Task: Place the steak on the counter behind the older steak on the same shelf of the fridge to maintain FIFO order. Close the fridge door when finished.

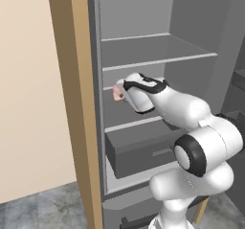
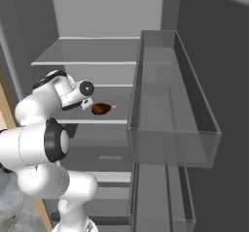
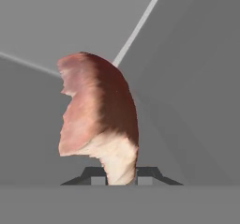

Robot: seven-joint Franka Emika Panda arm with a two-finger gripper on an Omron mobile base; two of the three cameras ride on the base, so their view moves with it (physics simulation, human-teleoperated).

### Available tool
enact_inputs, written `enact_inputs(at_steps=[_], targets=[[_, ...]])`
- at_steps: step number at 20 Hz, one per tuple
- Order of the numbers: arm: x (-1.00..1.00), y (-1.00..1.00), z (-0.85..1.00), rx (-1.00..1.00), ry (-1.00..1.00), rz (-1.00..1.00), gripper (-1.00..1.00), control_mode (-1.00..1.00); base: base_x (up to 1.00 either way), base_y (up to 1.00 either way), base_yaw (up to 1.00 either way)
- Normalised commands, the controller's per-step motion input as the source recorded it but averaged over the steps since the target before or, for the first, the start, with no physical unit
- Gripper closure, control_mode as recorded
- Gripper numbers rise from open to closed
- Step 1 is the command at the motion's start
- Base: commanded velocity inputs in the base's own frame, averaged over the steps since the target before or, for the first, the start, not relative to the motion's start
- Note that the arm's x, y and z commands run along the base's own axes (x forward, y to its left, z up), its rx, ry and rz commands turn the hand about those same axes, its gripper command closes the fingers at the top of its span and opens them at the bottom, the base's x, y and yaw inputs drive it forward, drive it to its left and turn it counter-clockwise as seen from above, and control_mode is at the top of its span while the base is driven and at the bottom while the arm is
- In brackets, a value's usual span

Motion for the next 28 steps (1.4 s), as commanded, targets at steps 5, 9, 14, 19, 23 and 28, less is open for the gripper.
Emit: enact_inputs(at_steps=[5,9,14,19,23,28], targets=[[0.33,0.18,-0.16,0.00,0.00,0.03,1.00,-1.00,0.00,0.00,0.00],[0.12,0.10,-0.15,0.00,0.00,0.04,1.00,-1.00,0.00,0.00,0.00],[0.15,0.08,-0.12,0.00,0.00,0.04,1.00,-1.00,0.00,0.00,0.00],[0.33,0.02,-0.18,0.00,0.00,0.01,1.00,-1.00,0.00,0.00,0.00],[0.45,0.00,-0.16,0.00,0.02,0.00,1.00,-1.00,0.00,0.00,0.00],[0.38,0.01,-0.17,0.00,0.03,0.00,-1.00,-1.00,0.00,0.00,0.00]])
